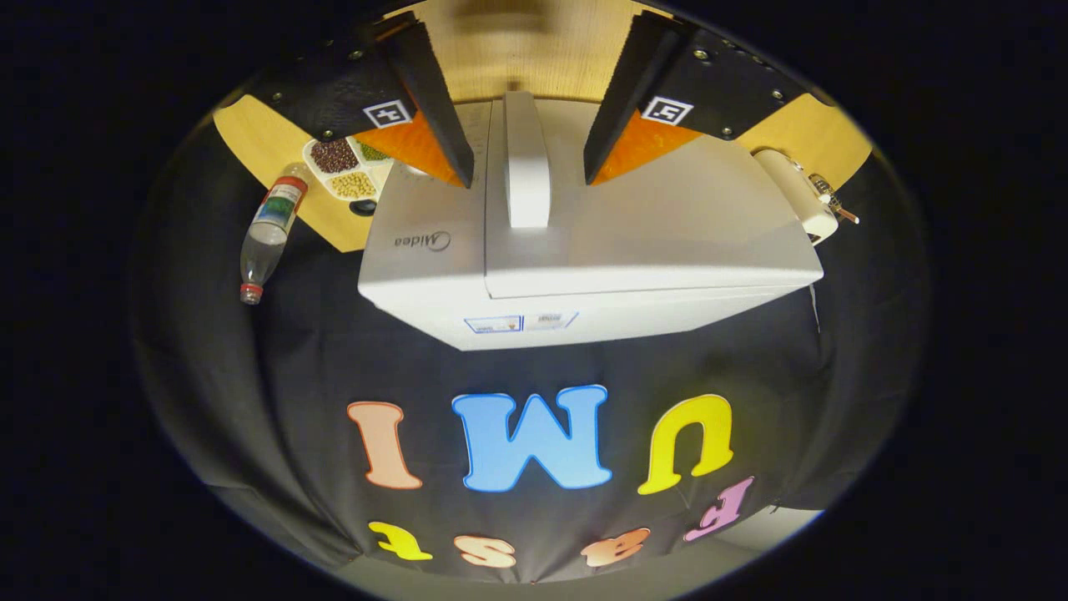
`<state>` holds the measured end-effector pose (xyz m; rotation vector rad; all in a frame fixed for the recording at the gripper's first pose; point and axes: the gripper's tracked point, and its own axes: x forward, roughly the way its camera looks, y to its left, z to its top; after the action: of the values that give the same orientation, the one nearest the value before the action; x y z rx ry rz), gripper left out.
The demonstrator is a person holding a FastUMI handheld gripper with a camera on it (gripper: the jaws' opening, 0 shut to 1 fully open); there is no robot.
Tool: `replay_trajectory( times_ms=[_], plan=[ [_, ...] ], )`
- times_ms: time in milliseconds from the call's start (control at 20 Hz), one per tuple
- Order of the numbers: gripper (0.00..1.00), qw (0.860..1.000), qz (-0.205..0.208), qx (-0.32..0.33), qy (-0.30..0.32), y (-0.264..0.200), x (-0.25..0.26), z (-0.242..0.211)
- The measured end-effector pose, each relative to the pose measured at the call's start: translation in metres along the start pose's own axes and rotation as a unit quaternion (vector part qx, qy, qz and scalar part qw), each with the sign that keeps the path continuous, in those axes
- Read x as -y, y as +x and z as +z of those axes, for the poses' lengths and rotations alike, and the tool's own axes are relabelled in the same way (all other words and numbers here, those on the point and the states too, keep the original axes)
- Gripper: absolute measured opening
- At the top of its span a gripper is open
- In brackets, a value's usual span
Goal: Open the microwave, put the food inside, and close the microwave door.
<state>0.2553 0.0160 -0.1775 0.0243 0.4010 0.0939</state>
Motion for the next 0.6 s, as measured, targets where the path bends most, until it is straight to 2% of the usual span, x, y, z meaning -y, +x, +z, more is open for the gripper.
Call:
replay_trajectory(
  times_ms=[100, 200, 250, 400, 450, 500, 600],
  plan=[
    [0.71, 1.0, -0.005, -0.014, 0.005, 0.004, 0.0, -0.01],
    [0.53, 1.0, -0.011, -0.016, 0.008, 0.01, 0.001, -0.012],
    [0.39, 1.0, -0.011, -0.023, 0.012, 0.011, 0.001, -0.015],
    [0.38, 0.999, -0.013, -0.04, 0.004, 0.012, 0.004, -0.024],
    [0.29, 0.999, -0.013, -0.036, -0.004, 0.015, 0.003, -0.025],
    [0.29, 0.999, -0.013, -0.041, -0.011, 0.012, 0.004, -0.025],
    [0.19, 0.999, -0.014, -0.042, -0.02, 0.011, 0.002, -0.023]
  ],
)
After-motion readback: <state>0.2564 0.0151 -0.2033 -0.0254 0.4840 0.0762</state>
